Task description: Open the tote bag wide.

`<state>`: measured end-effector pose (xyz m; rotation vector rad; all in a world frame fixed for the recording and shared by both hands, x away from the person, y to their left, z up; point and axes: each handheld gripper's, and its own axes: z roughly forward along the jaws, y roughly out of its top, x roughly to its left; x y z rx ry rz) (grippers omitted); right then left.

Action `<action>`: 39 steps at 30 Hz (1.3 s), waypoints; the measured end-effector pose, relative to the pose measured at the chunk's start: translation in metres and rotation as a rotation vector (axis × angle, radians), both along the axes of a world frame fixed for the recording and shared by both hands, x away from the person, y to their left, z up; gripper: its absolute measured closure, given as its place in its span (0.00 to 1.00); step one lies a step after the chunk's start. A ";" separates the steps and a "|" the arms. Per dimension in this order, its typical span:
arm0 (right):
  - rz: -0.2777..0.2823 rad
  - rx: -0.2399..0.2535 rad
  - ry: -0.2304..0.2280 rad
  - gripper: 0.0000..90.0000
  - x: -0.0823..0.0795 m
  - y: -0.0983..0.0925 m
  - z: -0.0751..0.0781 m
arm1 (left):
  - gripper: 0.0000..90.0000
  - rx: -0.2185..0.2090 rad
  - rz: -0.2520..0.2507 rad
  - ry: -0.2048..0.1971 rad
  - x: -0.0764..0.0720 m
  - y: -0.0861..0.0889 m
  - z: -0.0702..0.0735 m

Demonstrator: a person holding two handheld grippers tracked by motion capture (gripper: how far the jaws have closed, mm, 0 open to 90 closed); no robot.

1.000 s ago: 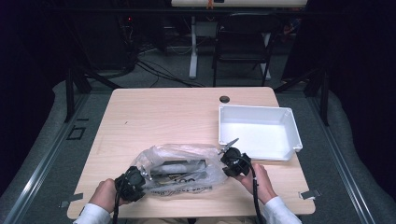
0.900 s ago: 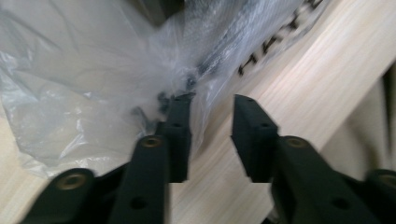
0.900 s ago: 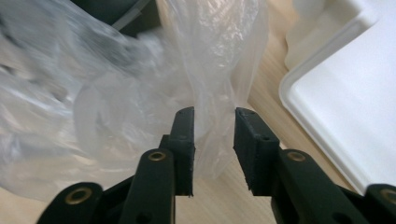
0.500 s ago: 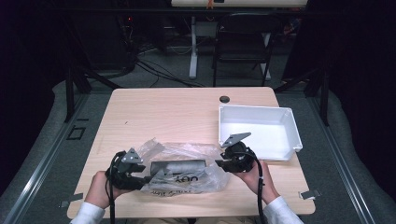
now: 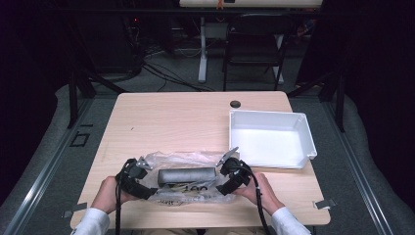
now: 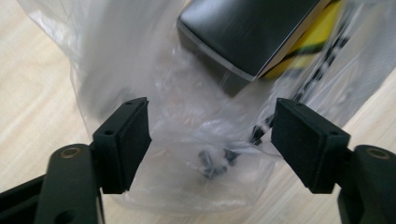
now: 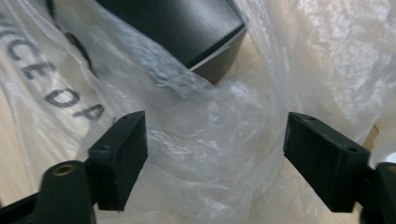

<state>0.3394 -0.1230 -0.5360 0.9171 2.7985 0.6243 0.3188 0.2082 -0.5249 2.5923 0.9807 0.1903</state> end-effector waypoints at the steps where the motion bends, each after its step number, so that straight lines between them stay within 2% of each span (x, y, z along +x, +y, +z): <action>1: -0.002 -0.010 0.007 0.22 0.001 0.000 -0.001 | 0.29 0.006 -0.005 0.016 0.001 0.000 -0.003; 8: -0.017 -0.058 0.040 0.21 0.003 -0.003 -0.009 | 0.27 0.077 -0.022 0.058 0.003 -0.002 -0.016; 9: -0.016 -0.050 0.047 0.21 0.002 -0.004 -0.010 | 0.27 0.078 -0.018 0.059 0.003 -0.002 -0.018; 12: -0.016 -0.069 0.053 0.21 0.002 -0.007 -0.010 | 0.26 0.104 -0.025 0.062 0.004 -0.003 -0.021; 15: -0.008 -0.059 0.046 0.25 0.001 -0.011 -0.006 | 0.24 0.092 -0.016 0.059 0.004 -0.002 -0.020; 18: 0.015 0.022 -0.007 0.33 -0.006 -0.013 0.009 | 0.22 0.065 -0.016 0.043 0.004 -0.001 -0.015; 20: 0.047 0.092 -0.043 0.42 -0.015 -0.009 0.020 | 0.21 0.065 -0.016 0.039 0.006 -0.002 -0.015; 22: 0.072 0.109 -0.061 0.52 -0.020 -0.004 0.022 | 0.20 0.065 -0.015 0.046 0.007 -0.004 -0.016; 23: 0.079 0.106 -0.053 0.56 -0.022 0.000 0.021 | 0.20 0.065 -0.016 0.048 0.008 -0.005 -0.017; 25: 0.087 0.051 -0.041 0.66 -0.020 0.005 0.015 | 0.19 0.069 -0.018 0.046 0.009 -0.006 -0.018; 26: 0.087 0.056 -0.037 0.70 -0.020 0.006 0.012 | 0.19 0.068 -0.020 0.049 0.010 -0.006 -0.019; 30: 0.081 0.003 -0.014 0.96 -0.016 0.005 0.005 | 0.17 0.052 -0.010 0.062 0.014 -0.003 -0.021; 31: 0.071 0.004 -0.002 0.98 -0.015 0.004 0.003 | 0.17 0.054 -0.006 0.063 0.014 -0.003 -0.022; 32: 0.077 -0.015 0.005 1.00 -0.015 0.004 0.003 | 0.17 0.053 -0.008 0.068 0.015 -0.003 -0.022; 39: 0.049 -0.095 0.045 1.00 -0.016 -0.005 -0.006 | 0.17 0.045 -0.012 0.064 0.015 -0.003 -0.022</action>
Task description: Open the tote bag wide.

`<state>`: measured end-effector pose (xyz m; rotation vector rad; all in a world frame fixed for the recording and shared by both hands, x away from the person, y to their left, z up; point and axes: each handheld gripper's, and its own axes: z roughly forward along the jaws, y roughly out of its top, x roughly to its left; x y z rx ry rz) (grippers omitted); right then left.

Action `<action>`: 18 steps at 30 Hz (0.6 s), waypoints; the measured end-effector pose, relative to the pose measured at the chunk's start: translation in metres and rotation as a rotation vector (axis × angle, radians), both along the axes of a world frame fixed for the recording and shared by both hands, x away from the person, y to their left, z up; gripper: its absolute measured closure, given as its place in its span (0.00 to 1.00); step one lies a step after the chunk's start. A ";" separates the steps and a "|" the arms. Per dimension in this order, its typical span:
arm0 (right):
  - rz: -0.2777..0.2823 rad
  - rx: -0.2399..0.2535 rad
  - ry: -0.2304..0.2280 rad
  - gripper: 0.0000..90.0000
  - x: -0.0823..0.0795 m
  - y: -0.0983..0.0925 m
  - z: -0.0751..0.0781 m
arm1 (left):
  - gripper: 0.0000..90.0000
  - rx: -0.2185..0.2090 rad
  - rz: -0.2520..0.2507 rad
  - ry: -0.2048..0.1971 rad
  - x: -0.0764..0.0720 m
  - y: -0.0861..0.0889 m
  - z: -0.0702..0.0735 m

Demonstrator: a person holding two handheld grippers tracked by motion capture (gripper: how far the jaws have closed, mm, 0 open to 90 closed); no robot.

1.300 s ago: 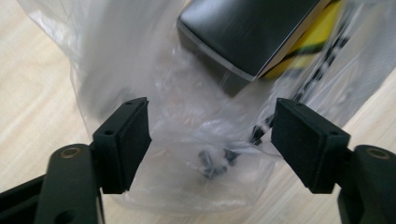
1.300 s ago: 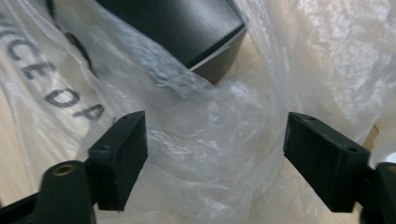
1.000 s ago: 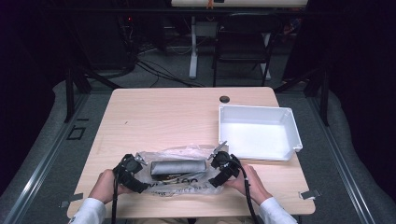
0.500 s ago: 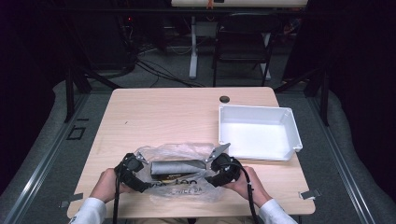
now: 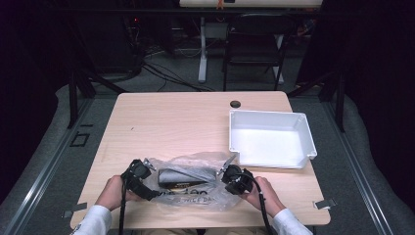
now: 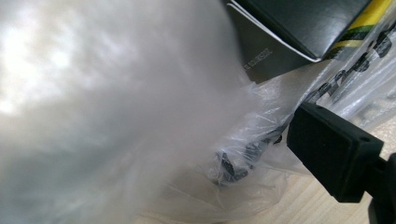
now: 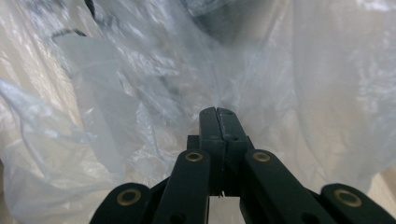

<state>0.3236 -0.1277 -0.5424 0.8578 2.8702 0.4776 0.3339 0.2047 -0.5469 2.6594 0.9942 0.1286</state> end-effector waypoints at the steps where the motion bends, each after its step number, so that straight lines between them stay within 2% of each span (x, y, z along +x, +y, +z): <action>1: -0.009 -0.001 -0.007 1.00 0.001 -0.002 0.001 | 0.17 0.001 -0.001 -0.003 0.000 0.000 0.000; 6: -0.127 0.106 -0.096 1.00 0.012 -0.008 0.010 | 0.14 -0.022 0.020 -0.011 0.004 0.003 0.002; 10: -0.231 0.150 -0.121 1.00 0.027 -0.009 0.009 | 0.13 -0.040 0.039 -0.014 0.009 0.007 0.001; 13: -0.285 0.138 -0.109 1.00 0.032 -0.012 0.002 | 0.12 -0.047 0.040 0.001 0.012 0.009 -0.001; 14: -0.306 0.153 -0.110 1.00 0.033 -0.012 0.000 | 0.12 -0.043 0.044 0.007 0.012 0.009 -0.002; 18: -0.297 0.120 -0.088 0.99 0.034 -0.013 -0.003 | 0.12 -0.045 0.040 0.009 0.011 0.011 -0.001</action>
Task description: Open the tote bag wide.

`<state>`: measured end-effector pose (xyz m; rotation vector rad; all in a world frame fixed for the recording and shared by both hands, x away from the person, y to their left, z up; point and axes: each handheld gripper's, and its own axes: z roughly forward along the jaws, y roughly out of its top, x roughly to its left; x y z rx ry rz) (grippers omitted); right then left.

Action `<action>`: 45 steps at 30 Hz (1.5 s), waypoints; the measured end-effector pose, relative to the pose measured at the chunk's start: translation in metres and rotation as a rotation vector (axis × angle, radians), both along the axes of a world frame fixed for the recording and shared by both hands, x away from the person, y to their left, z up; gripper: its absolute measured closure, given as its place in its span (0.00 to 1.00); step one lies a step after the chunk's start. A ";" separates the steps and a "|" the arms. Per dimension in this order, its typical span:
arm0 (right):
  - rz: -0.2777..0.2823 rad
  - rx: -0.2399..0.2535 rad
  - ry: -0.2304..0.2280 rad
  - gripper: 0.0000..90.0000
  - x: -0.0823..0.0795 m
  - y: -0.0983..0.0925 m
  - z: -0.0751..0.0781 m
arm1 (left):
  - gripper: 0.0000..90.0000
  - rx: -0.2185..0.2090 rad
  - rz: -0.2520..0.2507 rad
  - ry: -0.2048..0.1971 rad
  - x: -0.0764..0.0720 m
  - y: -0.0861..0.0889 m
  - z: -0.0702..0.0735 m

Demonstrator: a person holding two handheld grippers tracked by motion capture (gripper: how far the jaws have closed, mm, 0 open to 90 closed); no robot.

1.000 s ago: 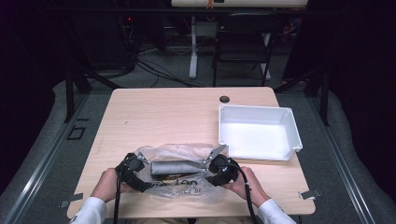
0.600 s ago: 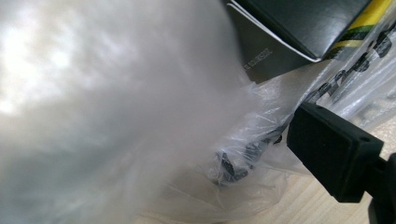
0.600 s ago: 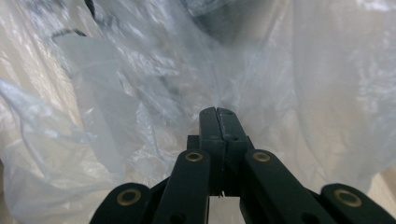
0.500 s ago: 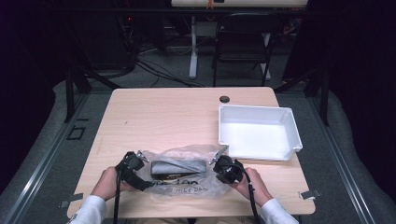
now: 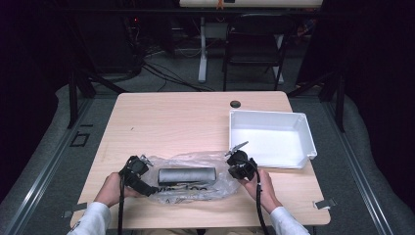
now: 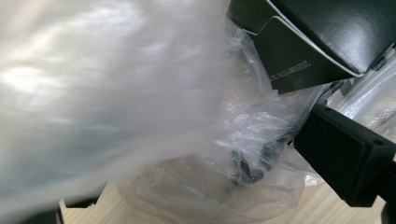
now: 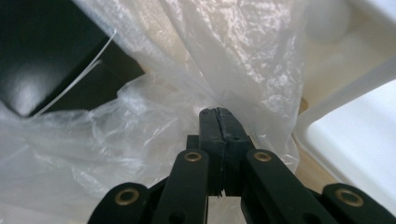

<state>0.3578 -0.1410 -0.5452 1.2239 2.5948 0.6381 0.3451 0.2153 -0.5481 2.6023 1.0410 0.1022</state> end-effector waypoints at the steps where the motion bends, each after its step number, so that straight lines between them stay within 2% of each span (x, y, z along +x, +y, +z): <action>1: 0.010 -0.015 0.013 0.97 -0.001 0.000 0.000 | 0.12 0.000 -0.006 -0.001 0.000 0.001 0.001; 2: 0.032 -0.025 0.023 0.92 -0.001 -0.001 0.002 | 0.12 -0.001 -0.005 -0.004 -0.001 0.002 0.002; 3: 0.038 -0.010 0.029 0.84 -0.003 0.000 0.002 | 0.12 -0.006 -0.010 -0.003 -0.002 0.003 0.003; 4: 0.071 -0.026 0.039 0.81 -0.004 -0.001 0.006 | 0.13 -0.012 -0.010 -0.008 -0.003 0.004 0.005; 6: 0.117 -0.001 0.018 0.73 -0.011 -0.002 0.016 | 0.14 -0.034 -0.010 -0.028 -0.006 0.007 0.012; 9: 0.159 0.052 -0.040 0.71 -0.019 -0.003 0.033 | 0.17 -0.075 -0.004 -0.052 -0.011 0.011 0.023; 12: 0.170 0.078 -0.101 0.69 -0.025 -0.004 0.045 | 0.18 -0.109 -0.004 -0.087 -0.017 0.014 0.034; 14: 0.167 0.082 -0.145 0.67 -0.026 -0.004 0.049 | 0.18 -0.138 -0.008 -0.100 -0.019 0.015 0.041; 15: 0.166 0.071 -0.153 0.63 -0.026 -0.002 0.050 | 0.18 -0.156 -0.005 -0.117 -0.020 0.016 0.045; 16: 0.161 0.053 -0.153 0.62 -0.024 -0.001 0.048 | 0.19 -0.170 0.004 -0.136 -0.021 0.016 0.048; 18: 0.159 0.043 -0.111 0.59 -0.018 0.003 0.039 | 0.20 -0.178 0.031 -0.186 -0.021 0.015 0.053; 20: 0.159 0.003 -0.076 0.63 -0.012 0.006 0.029 | 0.23 -0.186 0.078 -0.232 -0.018 0.015 0.056; 21: 0.155 -0.002 -0.069 0.67 -0.010 0.007 0.025 | 0.24 -0.194 0.105 -0.241 -0.015 0.015 0.056; 22: 0.149 -0.005 -0.060 0.72 -0.008 0.007 0.022 | 0.25 -0.178 0.135 -0.244 -0.012 0.015 0.054; 23: 0.146 -0.013 -0.055 0.77 -0.007 0.007 0.020 | 0.28 -0.148 0.168 -0.241 -0.007 0.013 0.051; 27: 0.118 -0.015 -0.057 0.95 -0.003 0.004 0.015 | 0.49 -0.082 0.213 -0.150 0.007 0.010 0.029; 29: 0.099 -0.011 -0.055 1.00 0.000 0.002 0.012 | 0.63 -0.075 0.237 -0.100 0.013 0.012 0.018; 31: 0.081 -0.024 -0.053 1.00 0.002 0.001 0.010 | 0.77 -0.070 0.245 -0.089 0.016 0.013 0.013; 33: 0.075 -0.035 -0.059 1.00 0.004 0.002 0.008 | 0.85 -0.056 0.263 -0.097 0.020 0.014 0.010; 37: 0.058 -0.098 -0.060 1.00 0.005 0.007 0.003 | 0.93 -0.017 0.273 -0.107 0.026 0.012 0.005; 39: 0.045 -0.118 -0.054 1.00 0.005 0.009 -0.004 | 0.95 0.011 0.269 -0.095 0.028 0.010 0.003; 40: 0.058 -0.149 -0.038 1.00 0.006 0.008 -0.004 | 0.95 0.019 0.265 -0.090 0.028 0.009 0.001; 41: 0.054 -0.151 -0.038 1.00 0.005 0.008 -0.006 | 0.95 0.040 0.256 -0.074 0.028 0.008 0.000; 42: 0.060 -0.163 -0.025 1.00 0.005 0.008 -0.007 | 0.95 0.052 0.247 -0.074 0.028 0.007 0.000; 45: 0.074 -0.176 -0.008 1.00 0.004 0.009 -0.007 | 0.95 0.072 0.224 -0.047 0.025 0.007 0.000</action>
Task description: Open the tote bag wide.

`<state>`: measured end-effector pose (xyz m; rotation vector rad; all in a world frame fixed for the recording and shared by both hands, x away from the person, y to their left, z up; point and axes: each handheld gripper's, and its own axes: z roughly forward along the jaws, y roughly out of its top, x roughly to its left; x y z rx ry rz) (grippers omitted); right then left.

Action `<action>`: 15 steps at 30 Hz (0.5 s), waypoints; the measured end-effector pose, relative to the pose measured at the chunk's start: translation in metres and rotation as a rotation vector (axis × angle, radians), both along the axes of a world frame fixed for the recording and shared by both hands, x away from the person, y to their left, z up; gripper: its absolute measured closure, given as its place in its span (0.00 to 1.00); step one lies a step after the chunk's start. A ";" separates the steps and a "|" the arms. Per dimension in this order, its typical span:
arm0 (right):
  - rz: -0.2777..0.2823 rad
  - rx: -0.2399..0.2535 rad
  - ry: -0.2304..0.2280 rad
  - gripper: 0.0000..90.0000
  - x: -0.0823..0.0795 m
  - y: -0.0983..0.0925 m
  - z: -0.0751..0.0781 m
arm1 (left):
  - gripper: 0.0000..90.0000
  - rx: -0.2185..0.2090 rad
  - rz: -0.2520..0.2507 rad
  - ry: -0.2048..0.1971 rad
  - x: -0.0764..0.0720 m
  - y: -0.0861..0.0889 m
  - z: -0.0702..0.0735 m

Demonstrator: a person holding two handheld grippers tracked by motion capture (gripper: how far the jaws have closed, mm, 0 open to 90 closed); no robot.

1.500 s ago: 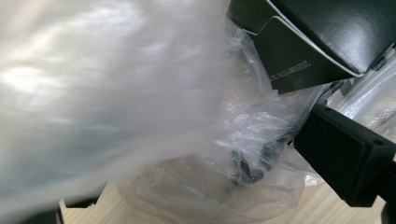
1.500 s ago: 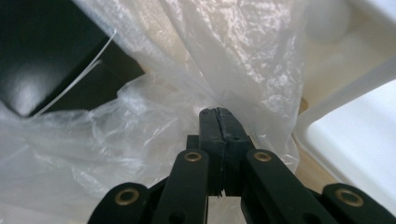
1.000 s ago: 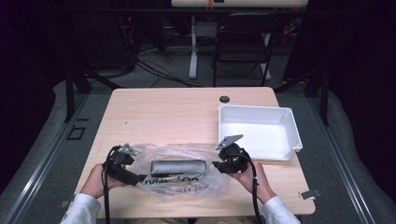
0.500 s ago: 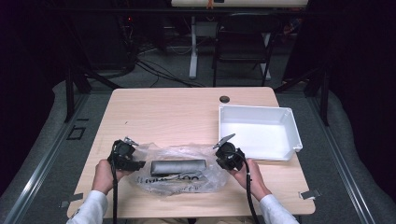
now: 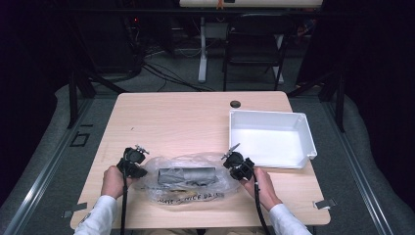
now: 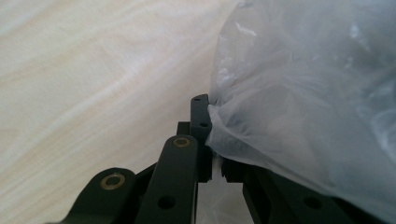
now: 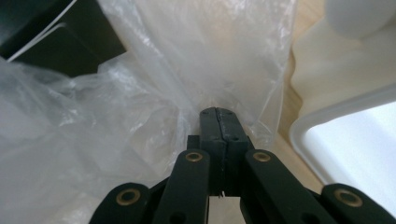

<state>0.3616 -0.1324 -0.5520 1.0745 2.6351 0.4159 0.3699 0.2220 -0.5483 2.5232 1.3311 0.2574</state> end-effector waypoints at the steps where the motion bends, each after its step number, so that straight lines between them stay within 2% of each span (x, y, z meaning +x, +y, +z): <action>1: 0.000 0.006 -0.001 1.00 -0.002 0.001 -0.001 | 0.95 0.002 -0.004 0.002 -0.001 0.001 0.000; 2: 0.017 -0.013 0.011 1.00 -0.002 0.000 0.002 | 0.94 -0.009 0.001 0.003 -0.001 0.002 0.001; 3: 0.020 -0.008 0.009 1.00 -0.004 -0.001 0.004 | 0.92 -0.013 0.003 0.005 -0.002 0.004 0.002; 4: 0.020 0.006 0.001 1.00 -0.006 -0.002 0.007 | 0.89 -0.014 0.004 0.007 -0.002 0.005 0.003; 6: 0.026 0.036 -0.009 0.92 -0.008 -0.005 0.015 | 0.83 -0.039 0.012 0.000 -0.003 0.008 0.006; 9: 0.028 0.098 -0.030 0.82 -0.012 -0.012 0.031 | 0.72 -0.065 0.024 -0.004 -0.003 0.012 0.011; 11: 0.039 0.156 -0.048 0.73 -0.017 -0.018 0.043 | 0.65 -0.085 0.035 -0.008 -0.003 0.015 0.015; 13: 0.059 0.199 -0.078 0.65 -0.023 -0.021 0.053 | 0.63 -0.110 0.041 -0.012 -0.003 0.018 0.017; 15: 0.080 0.238 -0.085 0.60 -0.028 -0.022 0.061 | 0.58 -0.133 0.056 -0.019 -0.003 0.021 0.020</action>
